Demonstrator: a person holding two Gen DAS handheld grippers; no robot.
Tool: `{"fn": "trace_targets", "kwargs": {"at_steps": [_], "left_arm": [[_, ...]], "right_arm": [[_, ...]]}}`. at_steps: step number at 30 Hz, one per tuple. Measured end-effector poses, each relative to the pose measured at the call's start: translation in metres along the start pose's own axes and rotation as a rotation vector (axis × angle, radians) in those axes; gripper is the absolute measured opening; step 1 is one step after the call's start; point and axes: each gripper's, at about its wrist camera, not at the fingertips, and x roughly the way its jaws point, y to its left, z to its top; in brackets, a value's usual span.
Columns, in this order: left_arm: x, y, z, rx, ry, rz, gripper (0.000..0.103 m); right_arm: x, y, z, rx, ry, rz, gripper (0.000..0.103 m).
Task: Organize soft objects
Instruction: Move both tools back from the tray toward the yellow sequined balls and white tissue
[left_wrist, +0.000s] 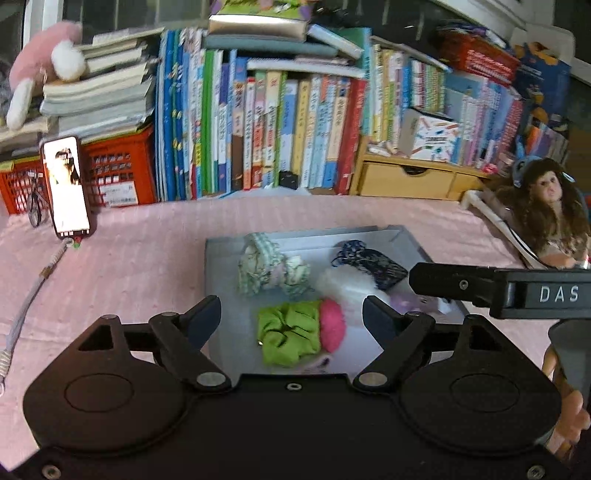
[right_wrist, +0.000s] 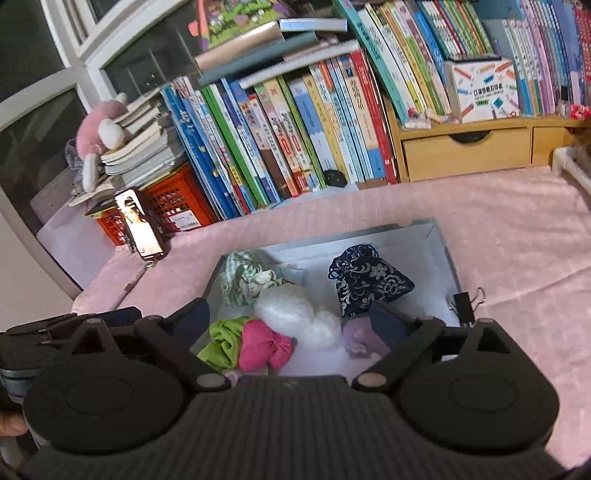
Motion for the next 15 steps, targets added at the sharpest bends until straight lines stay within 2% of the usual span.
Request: {"fn": "trace_targets", "kwargs": {"at_steps": [15], "left_arm": [[-0.052,-0.038,-0.04,0.099,-0.076,-0.066,0.086]], "right_arm": [[-0.062,0.006,-0.034,-0.137,-0.098,0.01,0.102]]}}
